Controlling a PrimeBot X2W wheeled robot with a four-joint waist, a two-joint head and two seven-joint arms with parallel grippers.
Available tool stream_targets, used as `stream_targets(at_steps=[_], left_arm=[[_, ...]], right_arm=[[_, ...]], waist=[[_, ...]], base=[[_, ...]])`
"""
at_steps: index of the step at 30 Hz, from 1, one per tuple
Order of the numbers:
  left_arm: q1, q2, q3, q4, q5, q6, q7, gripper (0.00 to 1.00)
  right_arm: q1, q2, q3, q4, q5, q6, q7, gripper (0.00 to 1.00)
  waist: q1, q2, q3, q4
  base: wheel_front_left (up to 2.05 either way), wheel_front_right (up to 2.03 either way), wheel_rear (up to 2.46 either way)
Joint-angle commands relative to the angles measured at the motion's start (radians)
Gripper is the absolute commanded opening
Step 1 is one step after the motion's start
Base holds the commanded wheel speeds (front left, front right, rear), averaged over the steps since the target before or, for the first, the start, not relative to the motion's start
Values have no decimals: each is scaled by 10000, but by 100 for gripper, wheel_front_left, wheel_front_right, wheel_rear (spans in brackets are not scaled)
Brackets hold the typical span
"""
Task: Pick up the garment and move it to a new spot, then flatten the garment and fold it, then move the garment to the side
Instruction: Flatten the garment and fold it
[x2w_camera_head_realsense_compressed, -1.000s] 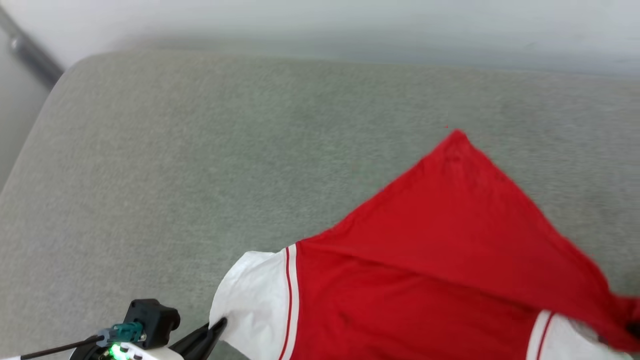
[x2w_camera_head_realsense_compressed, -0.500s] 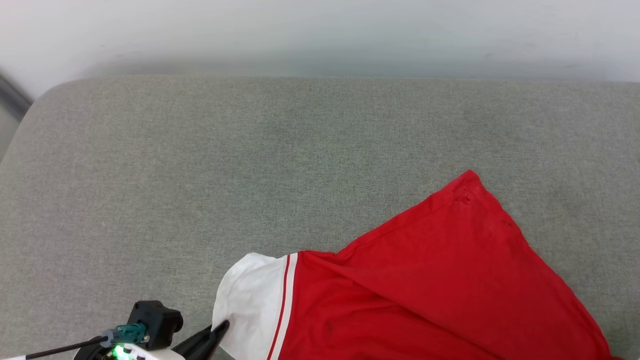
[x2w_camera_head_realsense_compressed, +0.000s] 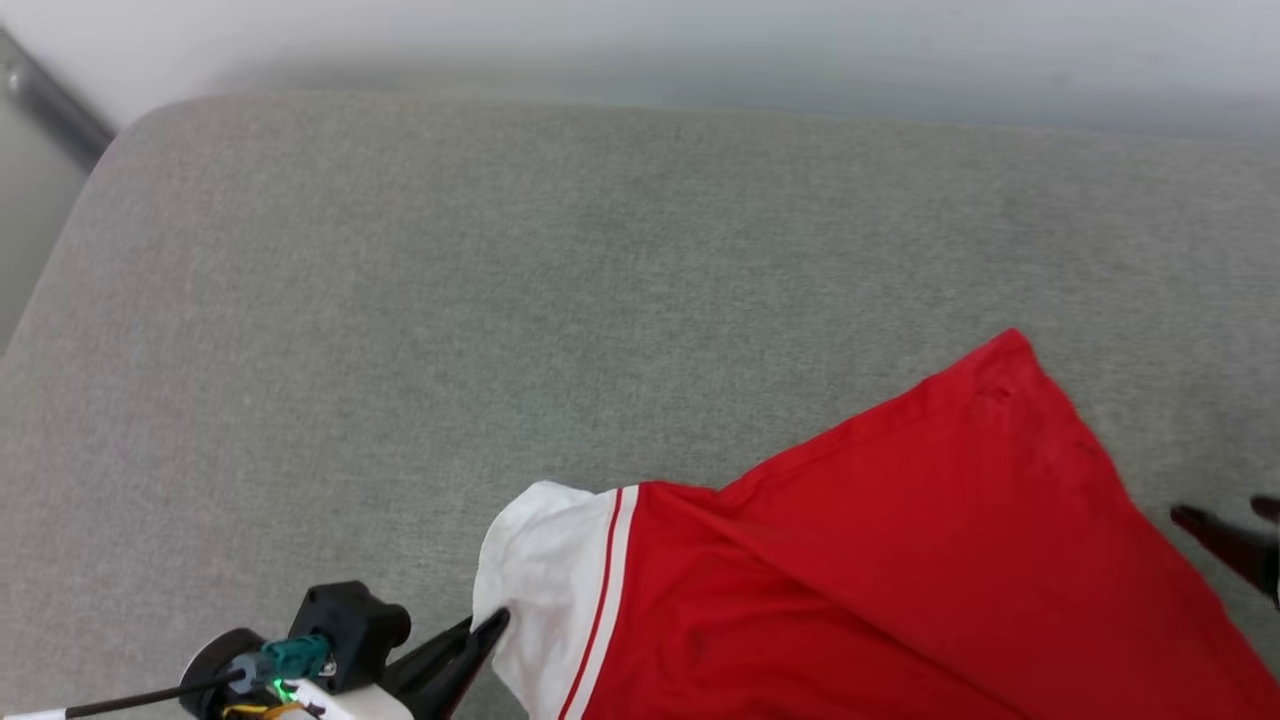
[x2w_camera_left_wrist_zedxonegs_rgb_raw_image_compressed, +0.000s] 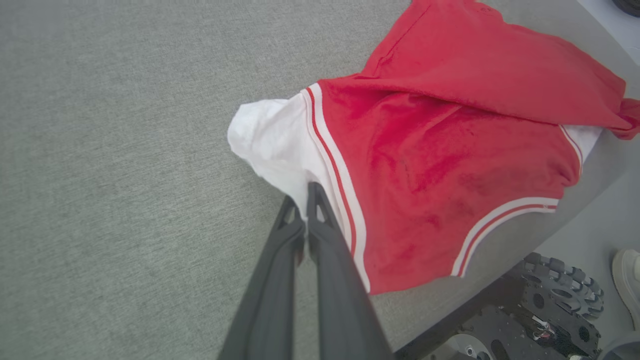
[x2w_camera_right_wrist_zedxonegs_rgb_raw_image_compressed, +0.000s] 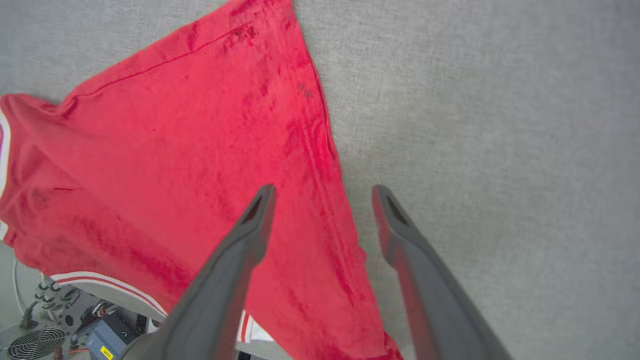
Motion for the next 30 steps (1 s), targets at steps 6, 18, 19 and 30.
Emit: stream_targets(at_steps=[6,18,19,30], left_arm=[[-457,-81,-108,-431,290,-28,65,0],[-1296,-650,-528,-405,561,-352,87,0],[-1310,-677,-536,-382,560,-343,72,0],[-1357,-655,-515,-75,550,-291,30,0]], right_arm=[[-2305,-167,1451,744,-741,-3,689,100],[-4042,-659,2930,4064,-2059,-3,819,100],[-3969,-664,2995,4237,-1981,-3,861,100],[-3756,-1041,3359,4989,-1685,-3,-139,0]], waist=[[0,0,1042,993],[0,0,2105,2175],[0,0,2134,2203],[0,0,1780,2106]], base=[[0,0,0],[0,0,0],[0,0,0],[0,0,0]])
